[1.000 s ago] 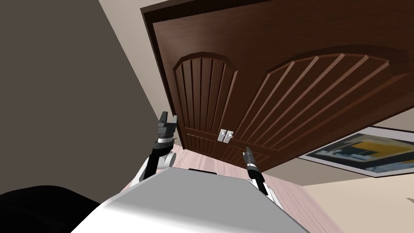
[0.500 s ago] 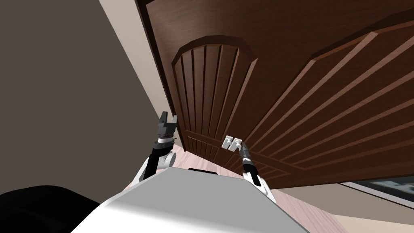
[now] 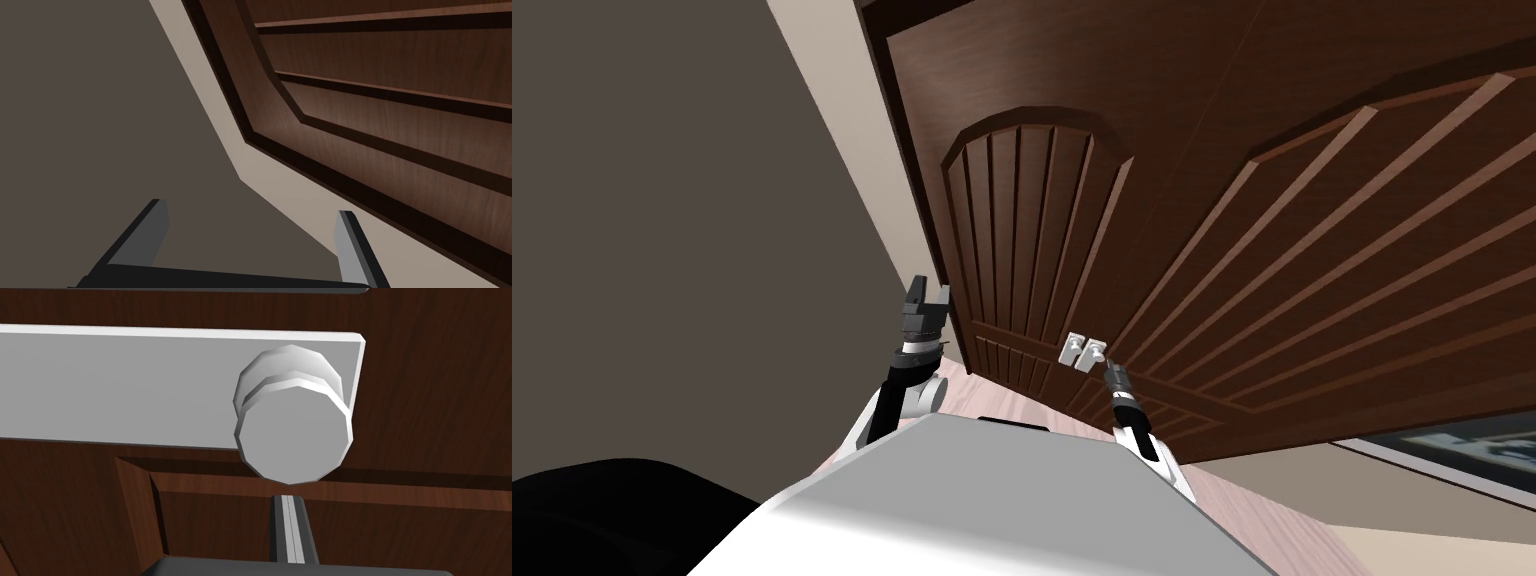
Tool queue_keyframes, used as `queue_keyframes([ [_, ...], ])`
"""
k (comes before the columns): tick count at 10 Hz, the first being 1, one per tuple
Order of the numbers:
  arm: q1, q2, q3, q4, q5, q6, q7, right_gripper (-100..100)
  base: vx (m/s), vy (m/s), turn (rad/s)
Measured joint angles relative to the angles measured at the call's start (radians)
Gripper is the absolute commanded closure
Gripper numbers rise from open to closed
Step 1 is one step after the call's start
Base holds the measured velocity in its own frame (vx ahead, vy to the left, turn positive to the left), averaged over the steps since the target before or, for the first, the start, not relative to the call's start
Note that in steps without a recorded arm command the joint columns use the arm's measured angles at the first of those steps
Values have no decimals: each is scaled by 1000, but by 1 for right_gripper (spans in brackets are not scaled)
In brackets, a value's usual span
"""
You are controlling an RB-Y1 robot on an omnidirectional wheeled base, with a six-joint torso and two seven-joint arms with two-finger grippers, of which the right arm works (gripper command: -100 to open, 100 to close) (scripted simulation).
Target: Pull the door open
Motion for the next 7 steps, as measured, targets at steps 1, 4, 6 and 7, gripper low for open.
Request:
queue_keyframes([
  [1, 0, 0, 0, 0, 0, 0, 0, -100, -123, -50, -159],
  [4, 32, -14, -33, 9, -4, 2, -3, -100, -174, 9, -71],
  [6, 49, -15, -34, -2, -4, 2, -6, -100, -168, 72, 7],
  [7, 54, -12, -29, -4, -2, -5, -8, -100, -191, 115, 47],
])
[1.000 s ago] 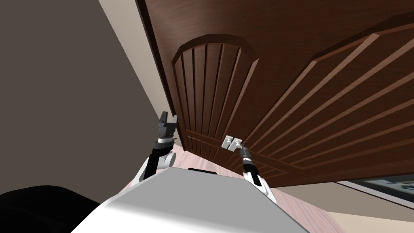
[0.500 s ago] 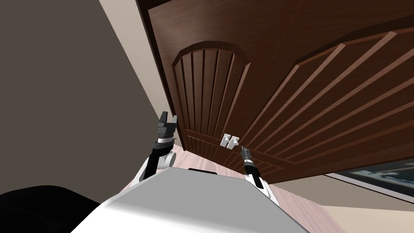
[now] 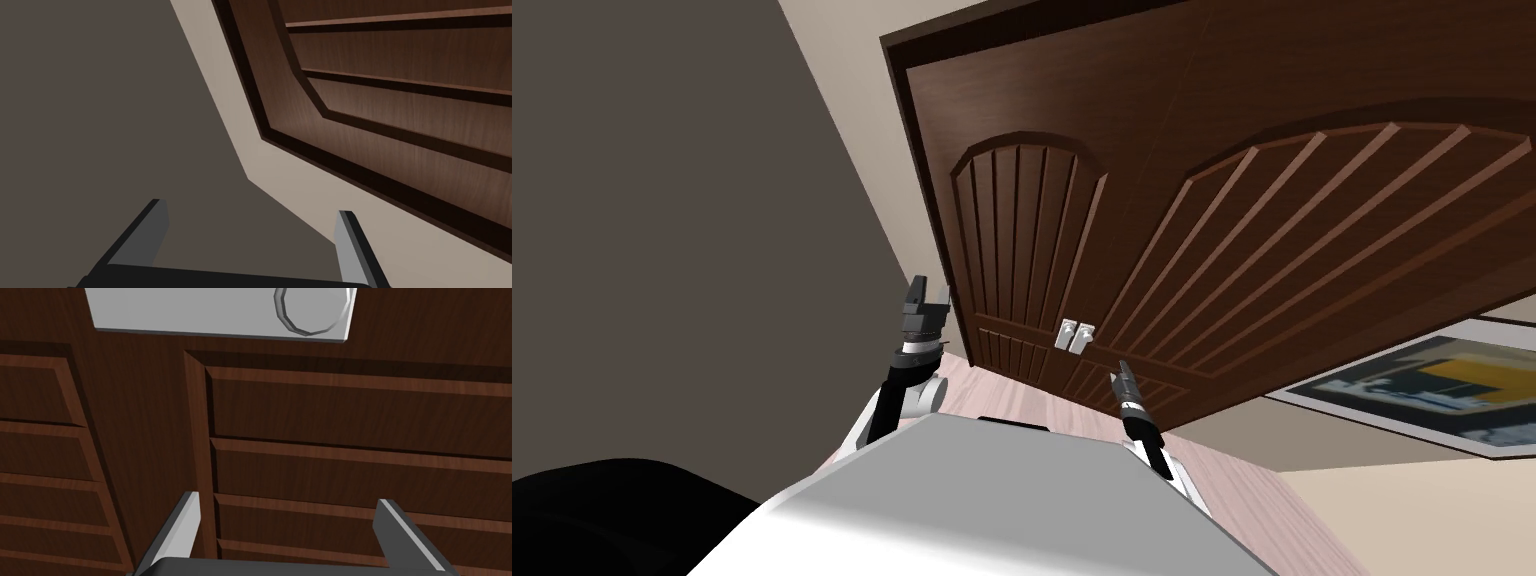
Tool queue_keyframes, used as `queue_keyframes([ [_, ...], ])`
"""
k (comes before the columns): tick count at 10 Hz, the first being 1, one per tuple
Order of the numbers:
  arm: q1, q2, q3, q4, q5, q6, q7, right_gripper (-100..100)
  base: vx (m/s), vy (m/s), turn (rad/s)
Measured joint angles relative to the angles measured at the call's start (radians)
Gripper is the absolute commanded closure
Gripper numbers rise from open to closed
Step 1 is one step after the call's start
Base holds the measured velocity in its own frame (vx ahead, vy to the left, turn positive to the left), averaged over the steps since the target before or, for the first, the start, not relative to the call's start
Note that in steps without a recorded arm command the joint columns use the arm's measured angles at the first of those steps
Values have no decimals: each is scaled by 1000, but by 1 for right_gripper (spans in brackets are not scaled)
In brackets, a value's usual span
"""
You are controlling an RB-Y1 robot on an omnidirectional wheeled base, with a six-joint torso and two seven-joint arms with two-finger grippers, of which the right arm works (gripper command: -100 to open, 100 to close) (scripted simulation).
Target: Pull the door open
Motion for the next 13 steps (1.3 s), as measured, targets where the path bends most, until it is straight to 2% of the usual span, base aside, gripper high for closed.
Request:
queue_keyframes([
  [2, 5, 15, 30, -29, 8, -9, -4, -100, -128, 118, 113],
  [3, -3, 20, 49, -43, 13, -11, -7, -100, -23, 54, 22],
  [4, -4, 20, 51, -45, 13, -11, -8, -100, -32, -13, -132],
  [5, -3, 17, 34, -27, 11, -13, -4, -100, -25, -51, -166],
  [6, 18, 16, 18, -35, 8, -6, 0, -100, 8, -62, -112],
  [7, 15, 6, -2, -10, 4, -6, 2, -100, 41, -67, -98],
  [10, 17, -7, -47, 19, -5, 5, 14, -100, 145, -96, -34],
  [12, -1, -4, -46, 30, -6, 2, 19, -100, 171, -56, 84],
  [13, -17, 3, -39, 34, -4, 0, 23, -100, 206, 12, 146],
])
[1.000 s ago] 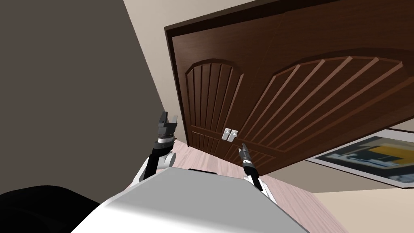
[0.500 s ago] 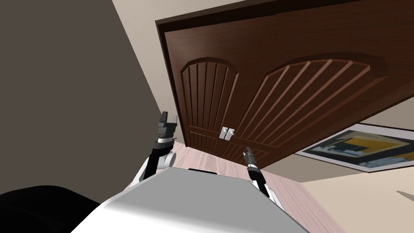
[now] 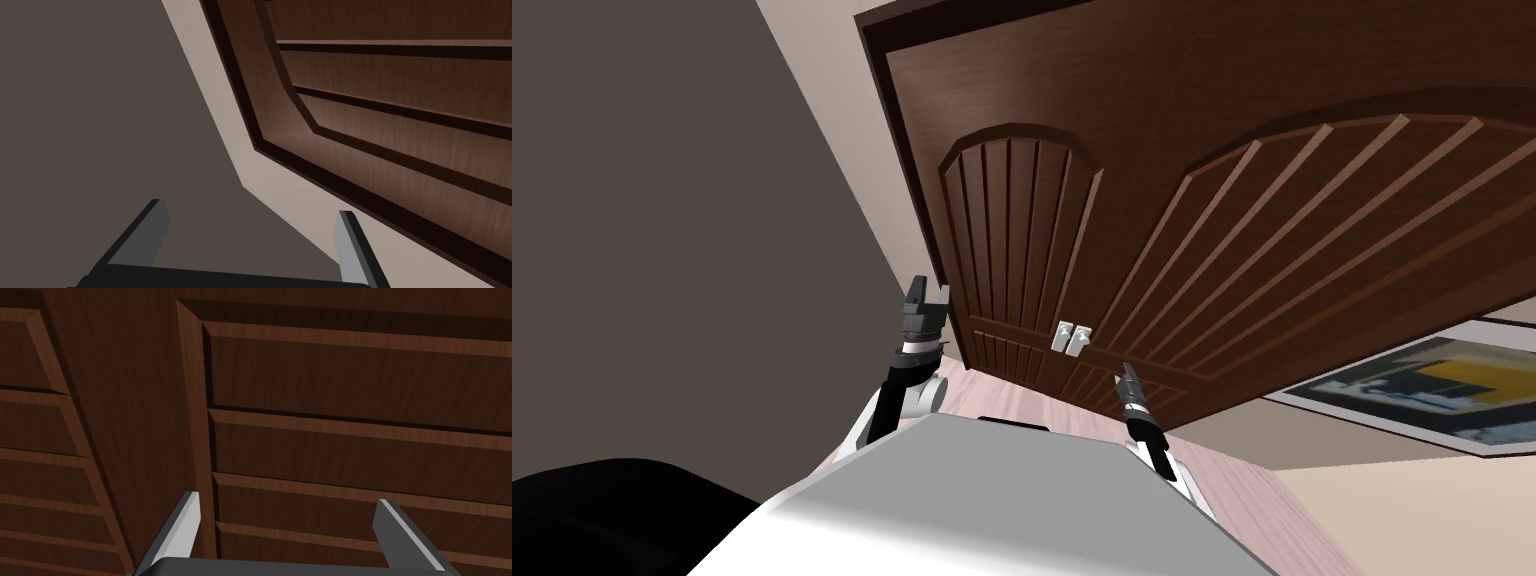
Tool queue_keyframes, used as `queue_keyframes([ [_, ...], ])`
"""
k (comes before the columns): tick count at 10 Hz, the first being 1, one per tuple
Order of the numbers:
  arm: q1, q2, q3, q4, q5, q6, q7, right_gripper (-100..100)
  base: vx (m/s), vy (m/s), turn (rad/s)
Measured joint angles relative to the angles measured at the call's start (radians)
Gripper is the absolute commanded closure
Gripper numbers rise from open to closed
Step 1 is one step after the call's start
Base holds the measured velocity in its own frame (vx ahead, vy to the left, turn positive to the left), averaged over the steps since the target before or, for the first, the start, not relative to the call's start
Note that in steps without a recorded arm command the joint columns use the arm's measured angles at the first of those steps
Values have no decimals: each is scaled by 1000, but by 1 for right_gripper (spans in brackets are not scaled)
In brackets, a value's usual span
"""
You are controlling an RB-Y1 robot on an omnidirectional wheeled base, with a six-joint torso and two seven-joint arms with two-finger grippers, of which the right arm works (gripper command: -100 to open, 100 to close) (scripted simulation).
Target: Pull the door open
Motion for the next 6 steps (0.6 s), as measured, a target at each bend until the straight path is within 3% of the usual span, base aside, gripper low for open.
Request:
queue_keyframes([
  [3, -32, 25, 44, -18, 7, -9, 5, -100, 220, 96, 167],
  [4, -43, 24, 59, -24, 7, -11, 2, -100, 90, 61, 20],
  [5, -44, 24, 61, -26, 7, -11, 0, 100, -6, -8, -23],
  [6, -45, 23, 60, -27, 6, -13, 1, 100, -36, -19, 10],
])
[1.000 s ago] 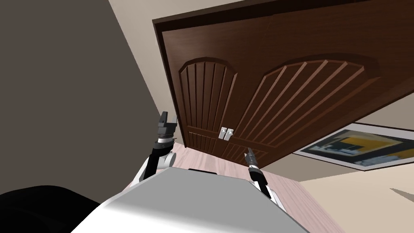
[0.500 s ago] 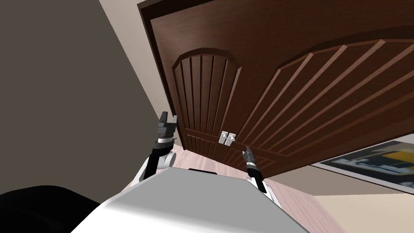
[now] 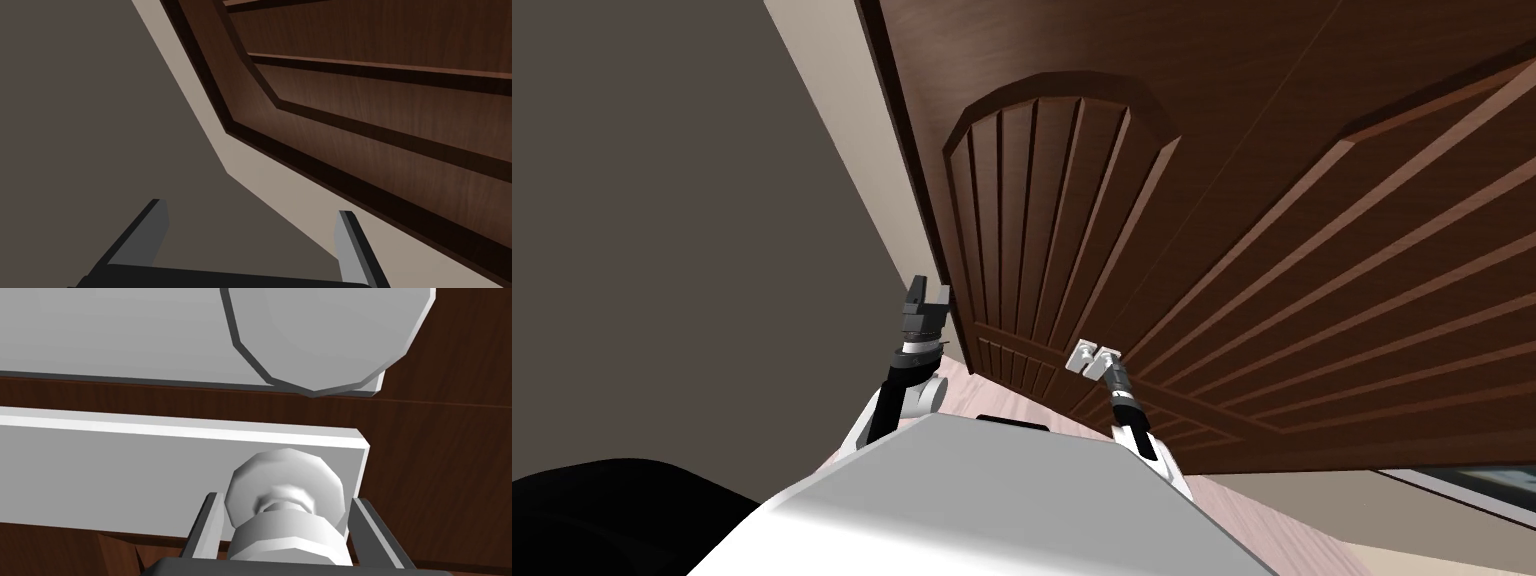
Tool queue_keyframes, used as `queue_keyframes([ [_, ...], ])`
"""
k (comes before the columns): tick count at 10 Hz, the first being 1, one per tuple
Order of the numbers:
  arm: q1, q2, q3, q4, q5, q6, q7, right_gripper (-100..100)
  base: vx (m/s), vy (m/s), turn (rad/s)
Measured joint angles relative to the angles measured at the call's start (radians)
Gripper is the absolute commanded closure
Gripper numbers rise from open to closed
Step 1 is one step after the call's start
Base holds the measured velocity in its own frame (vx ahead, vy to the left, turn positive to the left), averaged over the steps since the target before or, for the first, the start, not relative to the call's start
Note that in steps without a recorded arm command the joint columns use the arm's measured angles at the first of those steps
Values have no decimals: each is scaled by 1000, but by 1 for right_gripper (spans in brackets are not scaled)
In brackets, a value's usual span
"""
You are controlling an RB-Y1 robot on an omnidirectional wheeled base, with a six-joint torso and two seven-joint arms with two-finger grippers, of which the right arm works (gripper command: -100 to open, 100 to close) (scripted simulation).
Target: Pull the door open
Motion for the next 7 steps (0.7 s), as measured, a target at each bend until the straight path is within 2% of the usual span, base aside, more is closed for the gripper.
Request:
queue_keyframes([
  [4, 1, 3, 6, 3, 2, 0, 1, 100, -13, -6, 10],
  [5, 1, 3, 6, 3, 2, 0, 1, 100, -117, -65, -97],
  [7, 9, -14, -15, 6, -2, 9, -5, 100, -156, -55, -87],
])
